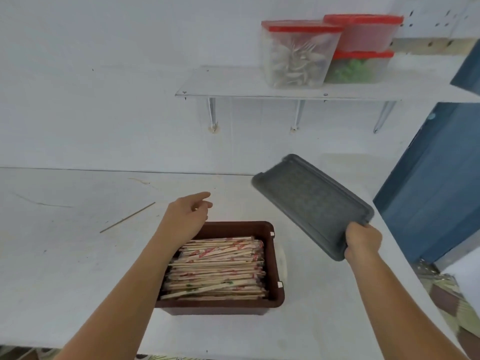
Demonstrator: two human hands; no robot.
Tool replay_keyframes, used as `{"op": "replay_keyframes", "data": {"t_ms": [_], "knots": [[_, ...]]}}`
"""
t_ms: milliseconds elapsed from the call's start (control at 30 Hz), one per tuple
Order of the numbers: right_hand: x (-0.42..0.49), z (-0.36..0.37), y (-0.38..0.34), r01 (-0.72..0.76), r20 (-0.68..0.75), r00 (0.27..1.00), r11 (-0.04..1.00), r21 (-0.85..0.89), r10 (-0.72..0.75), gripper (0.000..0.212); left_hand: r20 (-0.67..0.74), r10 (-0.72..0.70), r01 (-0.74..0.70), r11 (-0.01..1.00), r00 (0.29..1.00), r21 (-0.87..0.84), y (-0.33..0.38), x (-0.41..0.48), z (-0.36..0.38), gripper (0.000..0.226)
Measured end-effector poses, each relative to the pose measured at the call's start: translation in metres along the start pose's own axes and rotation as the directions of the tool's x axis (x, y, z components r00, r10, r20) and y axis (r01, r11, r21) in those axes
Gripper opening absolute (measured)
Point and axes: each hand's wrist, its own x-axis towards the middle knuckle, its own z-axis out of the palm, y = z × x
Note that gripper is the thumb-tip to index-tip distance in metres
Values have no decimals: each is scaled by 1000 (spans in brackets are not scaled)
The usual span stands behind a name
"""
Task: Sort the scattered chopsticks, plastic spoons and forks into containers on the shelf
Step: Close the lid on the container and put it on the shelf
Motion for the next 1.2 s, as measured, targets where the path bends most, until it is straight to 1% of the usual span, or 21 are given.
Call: {"op": "replay_keyframes", "data": {"t_ms": [67, 133, 267, 367, 433, 500, 533, 567, 600, 633, 667, 700, 767, 800, 867, 900, 967, 1000, 1067, 1133, 1200], "knots": [[17, 10, 10, 1, -76, 997, 999, -42, -4, 33, 5, -19, 19, 1000, 1000, 21, -12, 6, 0, 38], [28, 25, 21, 44, -64, 996, 986, -164, -55, 39, -7, -61, 61, 997, 998, 35, -28, 12, -6, 35], [26, 64, 41, 154, 55, 988, 919, -362, -144, 26, -44, -125, 127, 989, 991, 71, -60, 21, -28, 29], [24, 81, 50, 157, 72, 987, 851, -501, -140, 14, -58, -163, 168, 981, 985, 100, -87, 28, -46, 32], [25, 93, 45, 64, -8, 996, 759, -647, -90, 18, -60, -189, 195, 973, 980, 119, -109, 35, -64, 32], [17, 107, 26, -65, -176, 981, 703, -708, -86, 38, -84, -204, 214, 968, 975, 131, -134, 44, -81, 30], [8, 117, 13, -30, -184, 972, 702, -712, -145, 43, -101, -213, 226, 965, 972, 136, -146, 49, -91, 29], [-5, 131, 0, 96, -110, 963, 698, -710, -244, 42, -116, -219, 235, 962, 969, 142, -158, 55, -100, 28], [-22, 149, -14, 275, 40, 938, 668, -692, -344, 34, -131, -226, 245, 957, 965, 157, -170, 63, -109, 27], [-41, 173, -23, 452, 229, 883, 610, -651, -410, 24, -145, -227, 251, 952, 963, 178, -184, 73, -118, 26], [-64, 201, -30, 588, 416, 808, 541, -601, -416, 15, -153, -222, 251, 946, 963, 204, -197, 84, -127, 25], [-88, 232, -34, 684, 580, 727, 459, -566, -368, 14, -153, -217, 249, 940, 964, 233, -212, 97, -135, 24], [-131, 300, -27, 815, 813, 560, 281, -506, -160, 17, -134, -214, 246, 914, 968, 321, -236, 124, -145, 24], [-149, 333, -17, 854, 871, 491, 206, -478, -17, 17, -117, -216, 245, 890, 969, 385, -247, 137, -148, 27], [-176, 389, 8, 887, 872, 432, 68, -457, 230, 26, -92, -216, 232, 827, 972, 512, -264, 162, -151, 37], [-184, 412, 21, 885, 847, 442, 6, -465, 294, 29, -83, -213, 222, 796, 973, 563, -273, 173, -152, 42], [-194, 443, 46, 870, 816, 486, -88, -484, 314, 29, -52, -213, 197, 745, 976, 638, -286, 190, -154, 47], [-195, 451, 56, 858, 805, 510, -121, -499, 302, 28, -31, -221, 188, 735, 975, 651, -290, 195, -153, 44], [-198, 468, 74, 831, 787, 557, -163, -533, 264, 13, 11, -228, 167, 747, 974, 643, -304, 203, -153, 28], [-200, 475, 84, 800, 770, 599, -150, -580, 217, 11, 25, -171, 116, 760, 985, 640, -315, 206, -149, 12], [-200, 482, 88, 771, 748, 635, -93, -630, 193, 15, 13, -88, 59, 759, 996, 648, -323, 206, -145, 13]]}}
